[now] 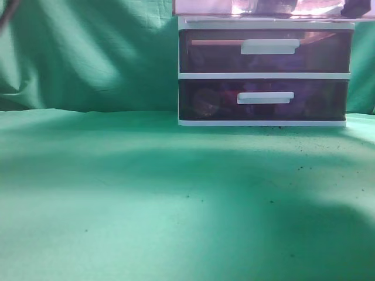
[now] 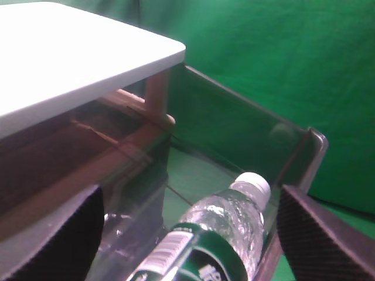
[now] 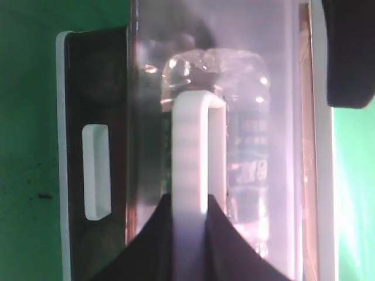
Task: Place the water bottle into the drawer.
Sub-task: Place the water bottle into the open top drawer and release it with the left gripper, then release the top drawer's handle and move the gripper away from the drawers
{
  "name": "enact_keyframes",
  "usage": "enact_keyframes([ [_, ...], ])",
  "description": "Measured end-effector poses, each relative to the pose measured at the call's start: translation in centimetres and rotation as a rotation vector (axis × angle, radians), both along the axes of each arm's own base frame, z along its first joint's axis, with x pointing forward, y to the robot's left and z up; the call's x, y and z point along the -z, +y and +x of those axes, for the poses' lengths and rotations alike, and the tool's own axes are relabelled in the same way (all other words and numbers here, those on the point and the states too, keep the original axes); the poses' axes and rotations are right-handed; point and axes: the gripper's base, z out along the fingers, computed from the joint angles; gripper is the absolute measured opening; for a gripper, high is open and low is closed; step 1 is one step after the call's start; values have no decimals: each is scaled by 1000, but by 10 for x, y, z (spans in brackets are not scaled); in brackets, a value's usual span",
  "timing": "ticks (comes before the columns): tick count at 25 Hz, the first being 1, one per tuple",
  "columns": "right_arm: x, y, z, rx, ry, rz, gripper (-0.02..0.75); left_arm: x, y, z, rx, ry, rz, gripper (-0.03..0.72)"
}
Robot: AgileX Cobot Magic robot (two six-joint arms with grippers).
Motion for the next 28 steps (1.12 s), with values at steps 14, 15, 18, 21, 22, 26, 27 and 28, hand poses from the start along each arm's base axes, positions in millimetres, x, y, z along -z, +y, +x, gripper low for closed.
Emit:
enact_keyframes([
  [14,-2,0,1,-1,-13,-2,97,-83,64,-34,-61,-210,29,0],
  [15,-3,0,1,-1,-13,-3,97,-84,72,-37,-80,-208,32,0],
  [18,-12,4,12,0,-37,-4,97,-83,95,-49,-152,-185,41,0],
  [21,-20,5,29,14,-59,3,97,-75,117,-69,-230,-151,54,0],
  [22,-22,4,36,24,-64,1,97,-70,123,-79,-243,-139,62,0],
  [26,-26,-5,66,61,-84,-23,97,-50,141,-119,-252,-75,79,0],
  [27,-27,-7,74,66,-90,-33,97,-46,145,-129,-243,-55,73,0],
  [28,-27,-8,80,66,-98,-45,97,-38,146,-137,-226,-24,75,0],
])
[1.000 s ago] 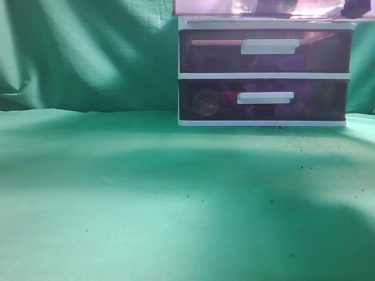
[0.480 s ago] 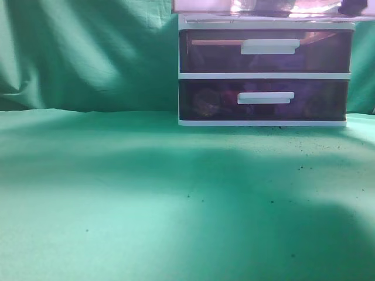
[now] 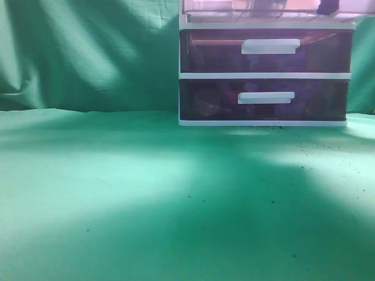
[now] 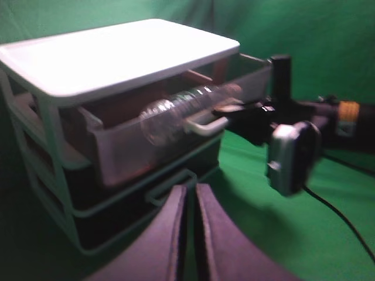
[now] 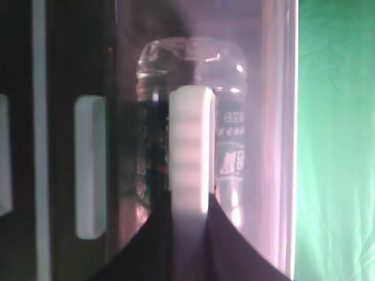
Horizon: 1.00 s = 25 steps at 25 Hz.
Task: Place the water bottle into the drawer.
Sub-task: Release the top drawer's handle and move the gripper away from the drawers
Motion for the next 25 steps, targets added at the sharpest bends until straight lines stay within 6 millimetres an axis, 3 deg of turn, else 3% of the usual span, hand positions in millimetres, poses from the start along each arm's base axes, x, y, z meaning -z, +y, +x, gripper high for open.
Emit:
enact_keyframes([
  [1,0,0,7,0,-7,-10,97,0,0,0,0,0,0,0],
  [4,1,1,27,1,-23,-20,97,22,6,-33,86,90,-3,0],
  [7,2,5,43,1,-36,-17,97,35,9,-48,117,144,-9,0],
  [12,3,8,59,3,-50,-11,97,44,10,-53,122,192,-20,0],
  [20,1,6,61,7,-64,-9,97,45,10,-53,124,196,-18,0],
  [25,-2,5,62,19,-65,69,336,45,10,-53,124,196,-18,0],
])
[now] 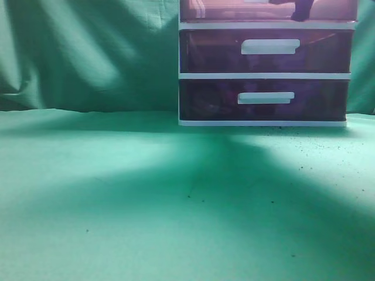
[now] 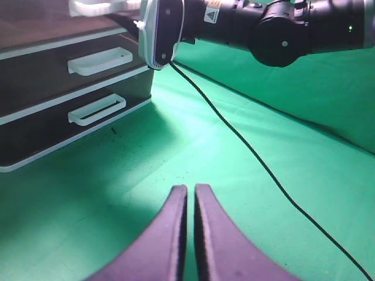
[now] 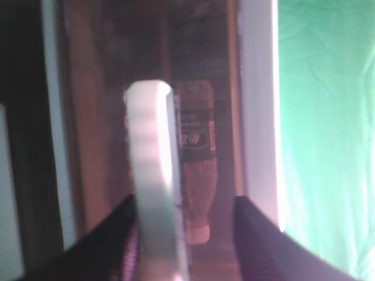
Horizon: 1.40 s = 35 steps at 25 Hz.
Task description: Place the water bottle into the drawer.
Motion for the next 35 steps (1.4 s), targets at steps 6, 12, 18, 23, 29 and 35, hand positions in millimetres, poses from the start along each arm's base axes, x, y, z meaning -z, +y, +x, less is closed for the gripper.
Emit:
enact_keyframes([
  [6,7,0,-2,3,30,21,536,0,1,2,-20,-6,2,0],
  [12,21,1,-13,-8,73,9,536,0,1,2,-28,-6,3,0],
  [18,-1,13,-41,-55,16,22,536,1,2,2,-30,-6,4,0],
  [23,-28,24,-78,-69,11,129,475,-12,7,-10,-56,-4,-58,0],
  [29,-71,42,-143,-125,227,394,86,-59,33,-66,-72,-210,-175,0],
  [35,-109,44,-224,-312,560,668,0,-68,66,-135,-108,-411,-275,0],
])
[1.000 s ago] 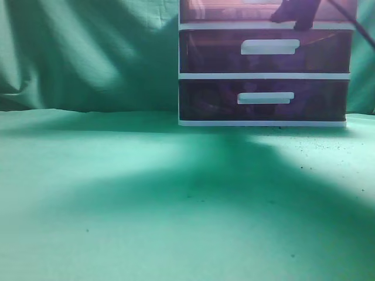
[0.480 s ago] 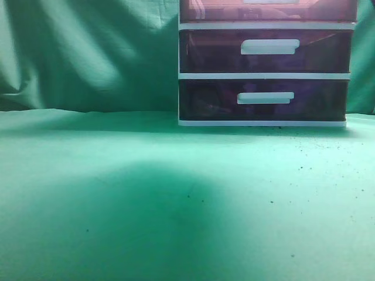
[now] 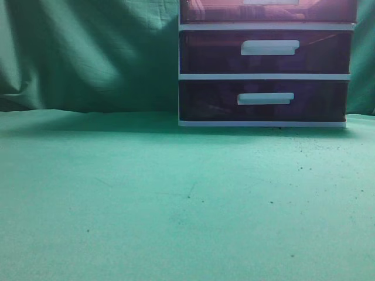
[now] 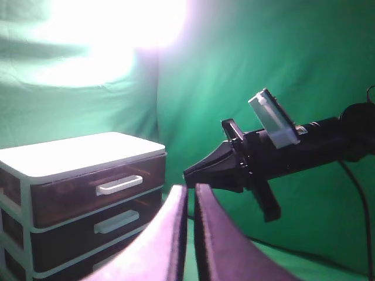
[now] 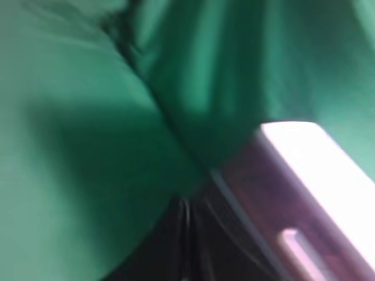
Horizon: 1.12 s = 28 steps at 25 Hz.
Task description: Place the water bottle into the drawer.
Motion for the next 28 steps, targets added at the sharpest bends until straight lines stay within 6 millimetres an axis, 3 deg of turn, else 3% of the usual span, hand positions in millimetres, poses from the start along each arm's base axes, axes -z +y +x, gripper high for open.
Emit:
enact_keyframes([
  [6,-22,-16,-57,-64,309,255,0,38,26,-49,-47,-108,-76,0],
  [11,-23,-35,-94,-70,396,336,0,79,43,-58,-160,-80,-223,0],
  [18,17,-63,-129,-2,358,449,0,103,46,-45,-238,-15,-249,0],
  [28,94,-83,-150,59,295,440,0,143,42,-28,-271,102,-206,0],
])
